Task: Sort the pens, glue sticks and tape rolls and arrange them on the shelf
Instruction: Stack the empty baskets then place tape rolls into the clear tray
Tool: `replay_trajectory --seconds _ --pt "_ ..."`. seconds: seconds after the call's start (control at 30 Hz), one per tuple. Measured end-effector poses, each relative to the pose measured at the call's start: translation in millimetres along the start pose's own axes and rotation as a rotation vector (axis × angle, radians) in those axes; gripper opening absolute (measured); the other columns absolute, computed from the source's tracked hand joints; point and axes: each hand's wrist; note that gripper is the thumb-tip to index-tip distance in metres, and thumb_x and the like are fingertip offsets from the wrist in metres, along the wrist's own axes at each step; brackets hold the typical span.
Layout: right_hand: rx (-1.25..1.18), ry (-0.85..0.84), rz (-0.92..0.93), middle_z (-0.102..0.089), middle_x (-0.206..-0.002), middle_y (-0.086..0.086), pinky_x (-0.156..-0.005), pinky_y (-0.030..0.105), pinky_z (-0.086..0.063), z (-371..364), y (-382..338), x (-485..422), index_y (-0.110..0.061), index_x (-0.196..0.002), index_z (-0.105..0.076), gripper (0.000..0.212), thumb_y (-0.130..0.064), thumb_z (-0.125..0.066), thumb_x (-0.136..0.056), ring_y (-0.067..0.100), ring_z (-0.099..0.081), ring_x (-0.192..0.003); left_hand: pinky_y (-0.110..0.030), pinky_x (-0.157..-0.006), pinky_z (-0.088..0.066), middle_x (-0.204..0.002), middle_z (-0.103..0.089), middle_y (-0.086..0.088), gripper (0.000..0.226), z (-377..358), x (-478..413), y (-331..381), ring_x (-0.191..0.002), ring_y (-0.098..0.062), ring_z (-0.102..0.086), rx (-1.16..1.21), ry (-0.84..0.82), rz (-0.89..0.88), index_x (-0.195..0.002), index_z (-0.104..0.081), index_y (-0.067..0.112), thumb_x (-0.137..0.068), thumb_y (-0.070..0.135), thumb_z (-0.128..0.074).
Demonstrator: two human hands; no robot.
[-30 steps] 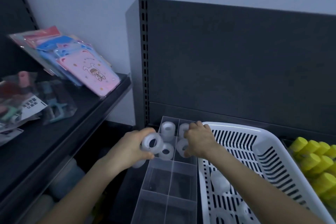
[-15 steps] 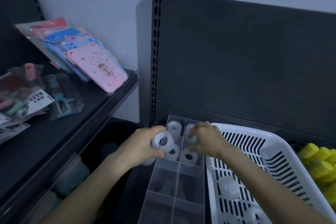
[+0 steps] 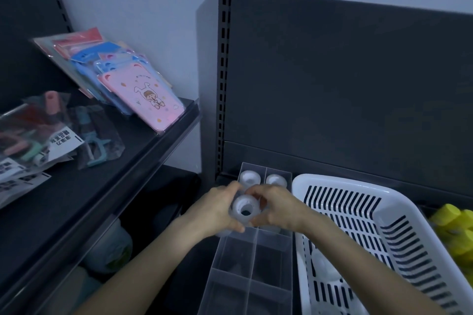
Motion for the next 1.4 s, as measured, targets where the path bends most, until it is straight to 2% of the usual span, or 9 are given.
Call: replay_trajectory --seconds 0.2,0.37,0.57,0.67,0.87,1.0,1.17,1.3,1.4 --pt "0.112 0.113 -0.047 -0.044 -0.109 -0.003 -0.084 0.023 -0.043 2.2 2.9 -16.8 -0.019 -0.125 -0.051 0.059 -0.032 -0.074 -0.073 0.016 -0.049 -0.104 -0.024 -0.082 -0.048 -0.106 -0.048 0.005 0.056 3.2 1.0 -18.9 -0.099 -0.011 -0.051 0.028 0.044 0.089 -0.1 -0.047 0.022 -0.061 0.038 -0.084" --pt "0.386 0.056 -0.092 -0.042 -0.126 0.005 -0.097 0.036 -0.041 -11.1 4.6 -24.0 -0.021 -0.121 -0.057 0.051 -0.041 -0.069 -0.075 0.022 -0.037 -0.121 -0.029 -0.08 -0.049 -0.099 -0.055 0.003 0.043 -3.7 1.1 -25.4 -0.091 -0.014 -0.056 0.129 0.05 0.123 -0.099 -0.054 0.019 -0.068 0.036 -0.079" --pt "0.486 0.035 -0.129 -0.044 -0.124 0.005 -0.093 0.035 -0.038 -12.6 4.7 -26.4 -0.019 -0.111 -0.061 0.046 -0.046 -0.066 -0.075 0.023 -0.036 -0.12 -0.017 -0.069 -0.042 -0.086 -0.057 0.009 0.021 -12.1 1.4 -31.8 -0.081 -0.005 -0.053 0.205 0.097 0.057 -0.087 -0.06 0.022 -0.076 0.033 -0.074" --pt "0.465 0.039 -0.13 -0.044 -0.125 0.006 -0.094 0.034 -0.037 -12.5 4.9 -25.5 -0.017 -0.109 -0.061 0.045 -0.046 -0.067 -0.075 0.022 -0.037 -0.12 -0.019 -0.068 -0.043 -0.083 -0.057 0.008 0.023 -11.6 0.7 -32.5 -0.08 -0.008 -0.053 0.194 0.121 0.06 -0.085 -0.061 0.018 -0.074 0.032 -0.076" --pt "0.294 0.129 -0.046 -0.045 -0.127 0.0 -0.102 0.032 -0.038 3.6 0.8 -4.8 -0.02 -0.131 -0.048 0.063 -0.042 -0.07 -0.075 0.017 -0.036 -0.124 -0.02 -0.062 -0.037 -0.081 -0.046 0.012 0.041 2.9 -7.6 -11.7 -0.068 -0.003 -0.041 0.095 0.243 -0.004 -0.085 -0.046 0.02 -0.067 0.035 -0.08" --pt "0.079 0.159 0.069 -0.049 -0.105 -0.009 -0.089 0.021 -0.042 -0.3 -6.6 16.4 -0.023 -0.115 -0.055 0.052 -0.038 -0.075 -0.07 0.009 -0.046 -0.102 -0.021 -0.056 -0.032 -0.067 -0.043 0.007 0.041 3.6 -18.6 8.4 -0.059 -0.008 -0.037 0.22 0.295 -0.012 -0.073 -0.043 0.017 -0.068 0.037 -0.078" --pt "-0.203 0.309 0.059 -0.058 -0.105 -0.006 -0.079 0.012 -0.044 -7.6 -1.2 24.9 -0.023 -0.111 -0.051 0.05 -0.026 -0.079 -0.07 0.005 -0.054 -0.096 -0.022 -0.059 -0.033 -0.064 -0.041 0.007 0.037 -5.9 -24.8 24.2 -0.06 -0.009 -0.038 0.415 0.262 -0.045 -0.066 -0.041 0.018 -0.076 0.037 -0.072" --pt "-0.162 0.297 0.09 -0.06 -0.101 -0.006 -0.071 0.006 -0.041 -2.9 3.3 30.8 -0.019 -0.11 -0.054 0.043 -0.019 -0.075 -0.073 0.0 -0.055 -0.085 -0.022 -0.063 -0.035 -0.068 -0.044 0.009 0.029 -10.8 -23.3 22.5 -0.064 -0.007 -0.042 0.492 0.199 -0.043 -0.07 -0.045 0.021 -0.083 0.037 -0.065" --pt "-0.04 0.341 0.0 -0.054 -0.103 -0.005 -0.077 0.013 -0.041 11.3 10.3 26.5 -0.014 -0.111 -0.055 0.042 -0.023 -0.073 -0.073 0.009 -0.053 -0.092 -0.022 -0.07 -0.038 -0.077 -0.051 0.009 0.017 -7.7 -21.2 11.8 -0.075 -0.009 -0.049 0.326 0.206 -0.034 -0.079 -0.05 0.02 -0.09 0.031 -0.057"
Point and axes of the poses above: each hand's wrist, its own x-axis away from the middle knuckle, its own z-axis out of the back of the hand, y = z × x
